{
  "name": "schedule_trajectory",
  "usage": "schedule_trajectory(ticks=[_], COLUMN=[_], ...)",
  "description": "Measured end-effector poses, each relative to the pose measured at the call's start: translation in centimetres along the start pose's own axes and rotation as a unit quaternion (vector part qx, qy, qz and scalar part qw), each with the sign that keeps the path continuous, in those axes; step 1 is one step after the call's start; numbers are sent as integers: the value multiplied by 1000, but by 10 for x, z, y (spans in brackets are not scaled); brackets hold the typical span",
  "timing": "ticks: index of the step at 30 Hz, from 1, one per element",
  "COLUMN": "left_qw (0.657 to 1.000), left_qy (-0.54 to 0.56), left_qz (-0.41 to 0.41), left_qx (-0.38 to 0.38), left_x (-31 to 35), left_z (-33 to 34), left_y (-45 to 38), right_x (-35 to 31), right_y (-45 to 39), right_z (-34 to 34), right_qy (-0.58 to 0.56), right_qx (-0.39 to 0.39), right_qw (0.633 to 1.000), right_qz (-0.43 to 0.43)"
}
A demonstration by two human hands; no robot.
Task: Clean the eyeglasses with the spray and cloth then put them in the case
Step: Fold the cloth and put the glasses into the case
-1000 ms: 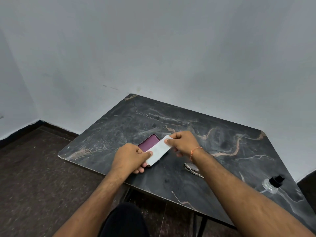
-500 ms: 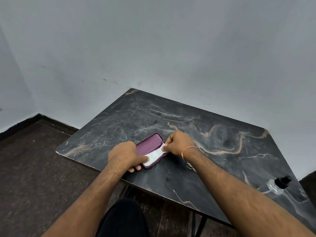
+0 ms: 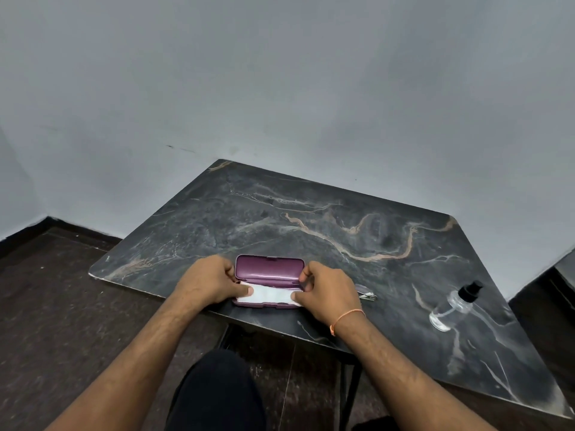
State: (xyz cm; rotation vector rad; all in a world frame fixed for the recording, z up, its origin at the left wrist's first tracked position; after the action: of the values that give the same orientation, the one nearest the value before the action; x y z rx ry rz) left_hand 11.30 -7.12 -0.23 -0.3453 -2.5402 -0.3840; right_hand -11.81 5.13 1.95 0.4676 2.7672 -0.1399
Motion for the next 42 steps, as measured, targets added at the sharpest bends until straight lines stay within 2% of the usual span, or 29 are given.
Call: schedule_trajectory(ticks=[6, 12, 14, 19, 21, 23, 27, 42], left_qw=[990, 983, 979, 965, 962, 960, 956, 949], left_qy=[125, 162, 181, 236, 243, 247, 258, 272], left_qz=[44, 69, 84, 109, 119, 127, 137, 160], left_qx=[-47, -45, -40, -35, -32, -33, -38, -26], left_x=[-1, -7, -8, -11, -12, -13, -16, -18], left_z=[16, 20, 22, 22, 24, 26, 27, 29], left_y=[2, 3, 8, 17, 20, 21, 20, 20], right_x=[13, 13, 14, 38, 53, 63, 67, 78], right_y=[17, 16, 15, 16, 18, 20, 24, 18], right_z=[-5, -7, -9, -32, -40, -42, -35, -38], right_qy=[25, 53, 27, -17, 5, 48, 69, 28], right_qx=[32, 54, 68, 152, 132, 73, 18, 48], right_qw=[999, 997, 997, 988, 989, 992, 991, 986], right_qz=[4, -20, -24, 25, 62, 91, 111, 159])
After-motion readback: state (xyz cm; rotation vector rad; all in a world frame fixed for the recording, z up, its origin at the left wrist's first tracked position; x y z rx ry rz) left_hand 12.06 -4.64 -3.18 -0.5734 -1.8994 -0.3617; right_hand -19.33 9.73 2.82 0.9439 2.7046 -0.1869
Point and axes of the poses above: each hand's wrist, its own y-axis away from the middle knuckle, its own z-axis out of the palm, x = y × z, the point moved 2 cm from there along -y, towards the middle knuckle, and after that the axes turned 3 degrees about y, right-handed, at the moved point
